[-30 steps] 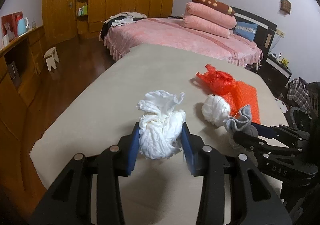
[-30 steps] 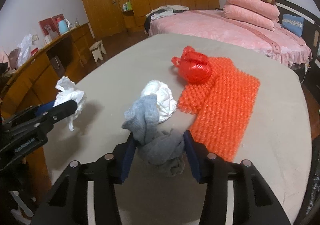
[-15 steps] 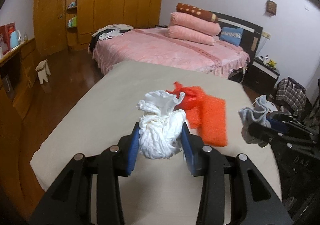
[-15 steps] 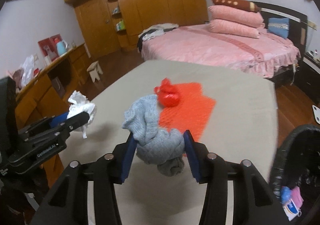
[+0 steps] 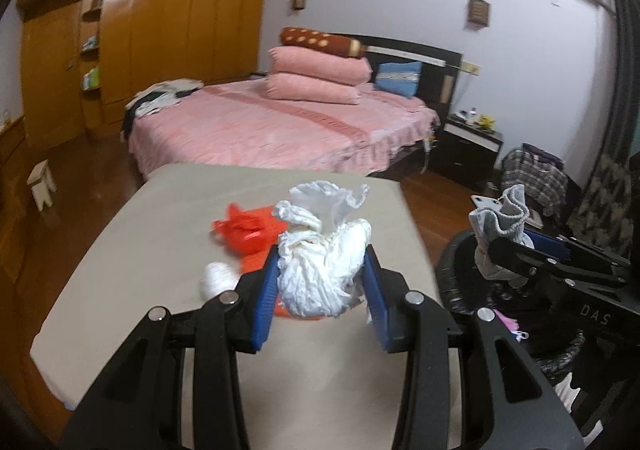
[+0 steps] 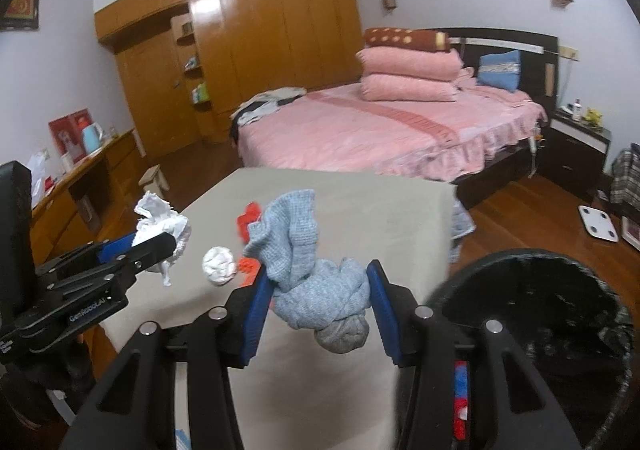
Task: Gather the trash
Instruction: 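Carry the white tissue and grey sock with both tools over the bin, then open both tools to drop the tissue and grey sock into the bin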
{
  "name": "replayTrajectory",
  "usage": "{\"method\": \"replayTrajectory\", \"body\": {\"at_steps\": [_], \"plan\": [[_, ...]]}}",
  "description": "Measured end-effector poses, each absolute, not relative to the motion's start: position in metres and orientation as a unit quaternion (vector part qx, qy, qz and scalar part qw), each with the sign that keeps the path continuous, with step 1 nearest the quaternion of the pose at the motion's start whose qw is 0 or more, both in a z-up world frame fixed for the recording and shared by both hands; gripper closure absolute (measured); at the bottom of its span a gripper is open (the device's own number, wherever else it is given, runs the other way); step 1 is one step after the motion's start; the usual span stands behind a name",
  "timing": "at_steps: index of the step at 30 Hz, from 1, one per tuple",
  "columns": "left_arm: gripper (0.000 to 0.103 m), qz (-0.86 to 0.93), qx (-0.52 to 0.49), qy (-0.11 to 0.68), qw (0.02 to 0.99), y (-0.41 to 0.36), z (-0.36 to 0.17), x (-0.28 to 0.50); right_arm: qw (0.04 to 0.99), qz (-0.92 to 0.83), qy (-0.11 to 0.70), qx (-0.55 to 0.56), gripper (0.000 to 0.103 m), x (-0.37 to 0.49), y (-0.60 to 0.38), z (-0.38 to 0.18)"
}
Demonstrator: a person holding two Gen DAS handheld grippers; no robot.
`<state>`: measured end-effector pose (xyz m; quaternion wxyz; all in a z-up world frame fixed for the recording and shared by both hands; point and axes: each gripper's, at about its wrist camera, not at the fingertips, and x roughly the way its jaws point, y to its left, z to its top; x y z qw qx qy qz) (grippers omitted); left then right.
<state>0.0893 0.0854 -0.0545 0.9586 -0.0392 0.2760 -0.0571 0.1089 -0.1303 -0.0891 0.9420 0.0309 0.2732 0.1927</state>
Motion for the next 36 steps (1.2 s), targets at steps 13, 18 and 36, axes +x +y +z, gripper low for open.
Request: {"method": "replayTrajectory", "body": {"at_steps": [13, 18, 36], "plan": [[0.064, -0.144, -0.01, 0.265, 0.953, -0.009, -0.05, 0.102, 0.961, 0.12, 0.245, 0.045, 0.055, 0.095, -0.22, -0.073], [0.064, -0.176, -0.002, 0.262, 0.949, -0.038, -0.051, 0.107, 0.966, 0.091, 0.239, 0.05, 0.055, 0.091, -0.251, -0.07], [0.064, -0.255, 0.013, 0.283, 0.925, -0.127, -0.079, 0.133, 0.963, 0.007, 0.26, 0.07, 0.055, 0.086, -0.334, -0.097]]}}
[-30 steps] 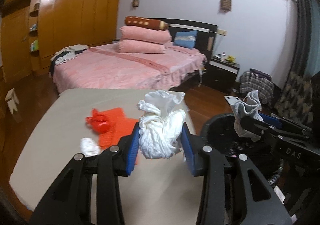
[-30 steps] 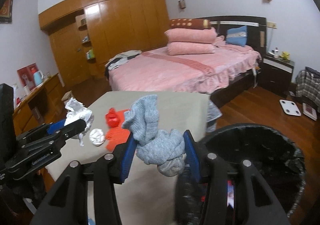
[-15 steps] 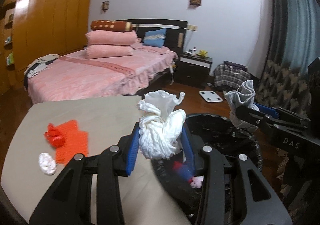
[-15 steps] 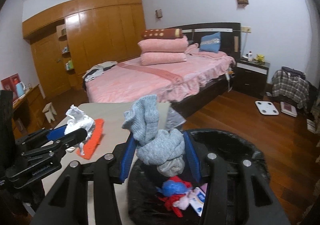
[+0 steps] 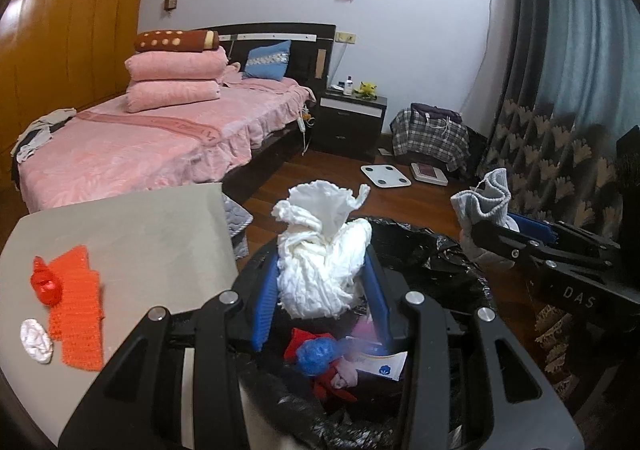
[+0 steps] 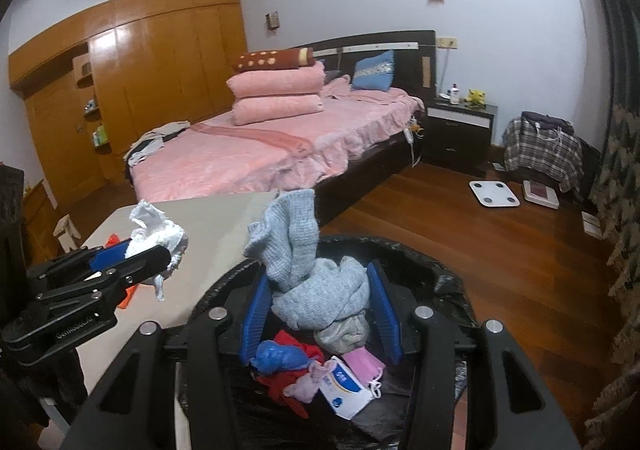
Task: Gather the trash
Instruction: 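Open both tools to drop the tissue and grey sock into the bin, then move both open tools back toward the pile on the table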
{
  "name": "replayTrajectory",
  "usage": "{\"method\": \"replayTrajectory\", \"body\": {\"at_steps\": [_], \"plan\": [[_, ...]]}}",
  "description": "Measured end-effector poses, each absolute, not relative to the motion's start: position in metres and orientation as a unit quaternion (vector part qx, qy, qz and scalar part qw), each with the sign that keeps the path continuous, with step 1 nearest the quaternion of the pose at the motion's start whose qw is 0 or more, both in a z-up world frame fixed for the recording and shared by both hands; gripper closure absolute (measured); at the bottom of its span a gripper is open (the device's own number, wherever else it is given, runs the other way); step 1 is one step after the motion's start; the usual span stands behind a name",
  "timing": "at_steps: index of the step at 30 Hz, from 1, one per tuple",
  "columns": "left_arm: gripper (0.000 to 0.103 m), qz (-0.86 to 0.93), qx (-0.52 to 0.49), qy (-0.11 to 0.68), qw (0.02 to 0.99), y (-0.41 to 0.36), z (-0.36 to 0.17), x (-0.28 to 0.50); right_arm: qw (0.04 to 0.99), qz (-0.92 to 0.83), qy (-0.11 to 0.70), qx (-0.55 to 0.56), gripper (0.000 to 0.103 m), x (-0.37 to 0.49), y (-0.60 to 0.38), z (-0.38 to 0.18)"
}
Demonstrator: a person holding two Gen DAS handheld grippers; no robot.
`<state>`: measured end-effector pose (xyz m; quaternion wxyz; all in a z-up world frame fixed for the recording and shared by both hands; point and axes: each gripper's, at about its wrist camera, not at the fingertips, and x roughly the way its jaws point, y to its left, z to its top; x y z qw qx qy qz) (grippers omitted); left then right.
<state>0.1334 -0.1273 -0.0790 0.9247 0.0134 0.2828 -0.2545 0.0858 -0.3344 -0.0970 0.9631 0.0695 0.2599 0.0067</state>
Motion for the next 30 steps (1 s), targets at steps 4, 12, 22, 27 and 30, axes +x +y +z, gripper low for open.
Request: {"method": "replayTrajectory", "body": {"at_steps": [4, 12, 22, 27, 30], "plan": [[0.063, -0.265, 0.018, 0.289, 0.92, -0.141, -0.085, 0.139, 0.962, 0.001, 0.265, 0.073, 0.054, 0.092, -0.345, -0.103], [0.029, -0.284, 0.005, 0.308, 0.908, -0.143, -0.094, 0.144, 0.961, -0.025, 0.266, 0.069, 0.022, 0.087, -0.361, -0.114], [0.013, -0.22, 0.008, 0.279, 0.935, -0.09, -0.07, 0.124, 0.967, 0.001, 0.241, 0.078, 0.006, 0.074, -0.348, -0.098], [0.013, -0.177, -0.006, 0.269, 0.947, -0.054, -0.057, 0.113, 0.97, 0.026, 0.232, 0.075, 0.006, 0.076, -0.324, -0.089], [0.013, -0.153, -0.014, 0.265, 0.952, -0.03, -0.052, 0.107, 0.97, 0.038, 0.23, 0.073, 0.006, 0.08, -0.309, -0.085]]}}
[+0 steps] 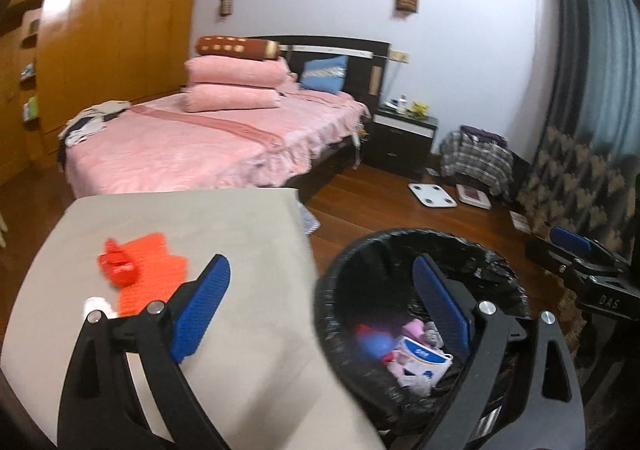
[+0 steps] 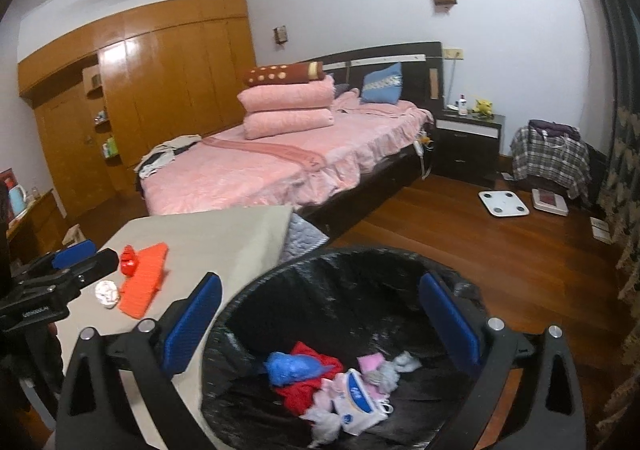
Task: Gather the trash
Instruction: 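Move both open tools back toward the pile on the table, then grasp the white plastic ball with the left tool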
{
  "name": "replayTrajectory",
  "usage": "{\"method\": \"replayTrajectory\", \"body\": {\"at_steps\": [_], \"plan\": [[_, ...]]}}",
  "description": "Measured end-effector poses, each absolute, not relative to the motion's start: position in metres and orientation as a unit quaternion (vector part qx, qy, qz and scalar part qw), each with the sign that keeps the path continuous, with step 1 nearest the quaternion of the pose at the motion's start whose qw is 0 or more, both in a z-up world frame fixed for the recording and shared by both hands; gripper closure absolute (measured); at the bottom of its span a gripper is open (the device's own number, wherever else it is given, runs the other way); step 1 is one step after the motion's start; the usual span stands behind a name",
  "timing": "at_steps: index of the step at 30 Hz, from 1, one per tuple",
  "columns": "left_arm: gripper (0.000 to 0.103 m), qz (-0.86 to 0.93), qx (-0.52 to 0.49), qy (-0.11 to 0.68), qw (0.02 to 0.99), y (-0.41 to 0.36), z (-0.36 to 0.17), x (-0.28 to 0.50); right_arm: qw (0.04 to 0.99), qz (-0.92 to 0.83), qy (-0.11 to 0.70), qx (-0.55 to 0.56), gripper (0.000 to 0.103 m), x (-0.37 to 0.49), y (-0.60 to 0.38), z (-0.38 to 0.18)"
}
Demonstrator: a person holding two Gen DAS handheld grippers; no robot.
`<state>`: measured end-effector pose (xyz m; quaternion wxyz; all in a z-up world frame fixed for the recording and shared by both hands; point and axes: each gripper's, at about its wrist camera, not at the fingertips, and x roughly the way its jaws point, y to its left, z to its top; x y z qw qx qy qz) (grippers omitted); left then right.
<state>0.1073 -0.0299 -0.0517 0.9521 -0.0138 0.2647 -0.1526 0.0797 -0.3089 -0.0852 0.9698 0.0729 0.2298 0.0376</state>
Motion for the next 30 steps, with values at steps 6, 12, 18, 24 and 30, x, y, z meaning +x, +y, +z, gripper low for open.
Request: {"method": "replayTrajectory", "body": {"at_steps": [6, 12, 18, 24, 30], "plan": [[0.013, -0.103, -0.013, 0.256, 0.961, 0.013, -0.046, 0.098, 0.968, 0.062, 0.233, 0.067, 0.006, 0.094, -0.27, -0.084], [0.013, -0.05, -0.013, 0.253, 0.966, 0.06, -0.046, 0.096, 0.966, 0.096, 0.235, 0.047, 0.006, 0.115, -0.221, -0.088], [0.013, -0.003, -0.013, 0.266, 0.964, 0.107, -0.058, 0.108, 0.962, 0.129, 0.238, 0.026, 0.006, 0.144, -0.168, -0.097], [0.013, 0.035, -0.014, 0.294, 0.955, 0.144, -0.085, 0.128, 0.957, 0.136, 0.253, 0.027, 0.006, 0.174, -0.132, -0.116], [0.013, 0.055, -0.018, 0.328, 0.943, 0.17, -0.112, 0.152, 0.95, 0.138, 0.28, 0.023, 0.006, 0.2, -0.102, -0.145]]}}
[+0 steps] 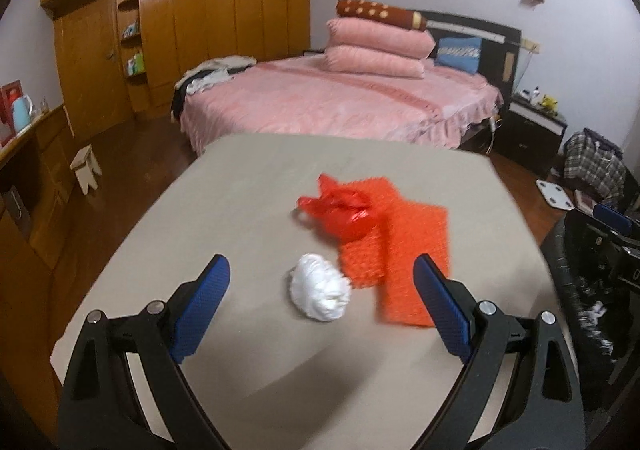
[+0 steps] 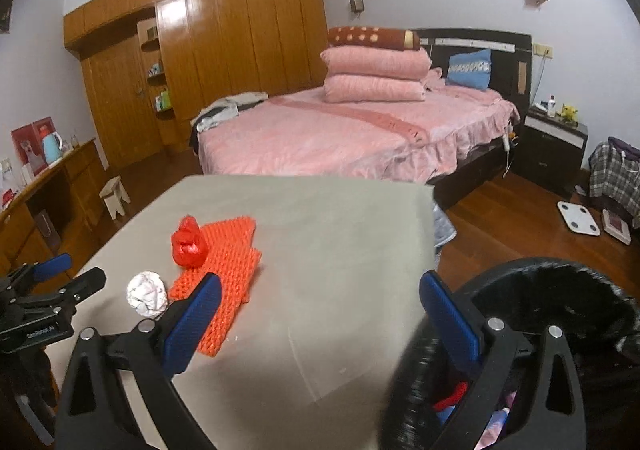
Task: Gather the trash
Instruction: 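Grasp the white plastic ball with the left tool, then grasp the red plastic bag with the right tool while the left tool holds the white ball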
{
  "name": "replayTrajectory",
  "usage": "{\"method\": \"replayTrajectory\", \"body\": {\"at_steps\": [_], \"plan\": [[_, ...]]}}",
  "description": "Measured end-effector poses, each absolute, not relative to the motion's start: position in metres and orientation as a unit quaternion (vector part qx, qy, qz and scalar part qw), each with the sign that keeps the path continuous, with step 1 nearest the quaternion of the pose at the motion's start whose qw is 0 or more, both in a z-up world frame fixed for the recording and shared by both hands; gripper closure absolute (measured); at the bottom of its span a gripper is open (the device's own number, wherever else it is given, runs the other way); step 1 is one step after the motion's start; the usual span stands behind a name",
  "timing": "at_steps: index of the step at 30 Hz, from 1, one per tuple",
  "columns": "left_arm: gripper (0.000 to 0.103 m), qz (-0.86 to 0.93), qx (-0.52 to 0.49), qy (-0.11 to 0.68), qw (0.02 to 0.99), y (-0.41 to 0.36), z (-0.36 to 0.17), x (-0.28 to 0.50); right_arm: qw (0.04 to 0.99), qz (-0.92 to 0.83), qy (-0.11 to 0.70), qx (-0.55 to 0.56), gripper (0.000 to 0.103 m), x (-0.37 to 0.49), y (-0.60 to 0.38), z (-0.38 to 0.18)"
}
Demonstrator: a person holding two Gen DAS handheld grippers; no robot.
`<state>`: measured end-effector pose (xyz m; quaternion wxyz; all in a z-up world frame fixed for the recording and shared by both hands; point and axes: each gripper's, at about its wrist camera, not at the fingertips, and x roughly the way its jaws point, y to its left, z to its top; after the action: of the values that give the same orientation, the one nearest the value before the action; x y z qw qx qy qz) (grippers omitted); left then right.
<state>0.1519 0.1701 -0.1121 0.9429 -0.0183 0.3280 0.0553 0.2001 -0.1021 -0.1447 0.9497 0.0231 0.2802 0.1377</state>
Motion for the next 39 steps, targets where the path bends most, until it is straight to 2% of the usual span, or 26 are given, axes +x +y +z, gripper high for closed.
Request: {"method": "replayTrajectory", "body": {"at_steps": [7, 16, 19, 21, 23, 26, 39], "plan": [[0.013, 0.061, -0.026, 0.363, 0.929, 0.181, -0.146, 0.173, 0.943, 0.143, 0.3, 0.005, 0.006, 0.218, -0.08, -0.169], [0.026, 0.049, -0.045, 0.402, 0.913, 0.18, -0.173, 0.199, 0.938, 0.144, 0.316, 0.007, 0.006, 0.237, -0.072, -0.183], [0.036, 0.044, -0.052, 0.414, 0.908, 0.181, -0.182, 0.204, 0.937, 0.145, 0.317, 0.002, 0.006, 0.24, -0.071, -0.183], [0.051, 0.04, -0.06, 0.42, 0.904, 0.182, -0.186, 0.205, 0.937, 0.146, 0.317, -0.002, 0.006, 0.242, -0.069, -0.184], [0.06, 0.035, -0.066, 0.424, 0.902, 0.183, -0.19, 0.207, 0.937, 0.146, 0.317, -0.002, 0.006, 0.244, -0.067, -0.184], [0.067, 0.031, -0.074, 0.421, 0.903, 0.186, -0.189, 0.207, 0.937, 0.149, 0.315, -0.002, 0.006, 0.247, -0.063, -0.181], [0.068, 0.069, -0.078, 0.368, 0.924, 0.228, -0.149, 0.198, 0.934, 0.208, 0.291, -0.006, 0.006, 0.265, -0.002, -0.157]]}}
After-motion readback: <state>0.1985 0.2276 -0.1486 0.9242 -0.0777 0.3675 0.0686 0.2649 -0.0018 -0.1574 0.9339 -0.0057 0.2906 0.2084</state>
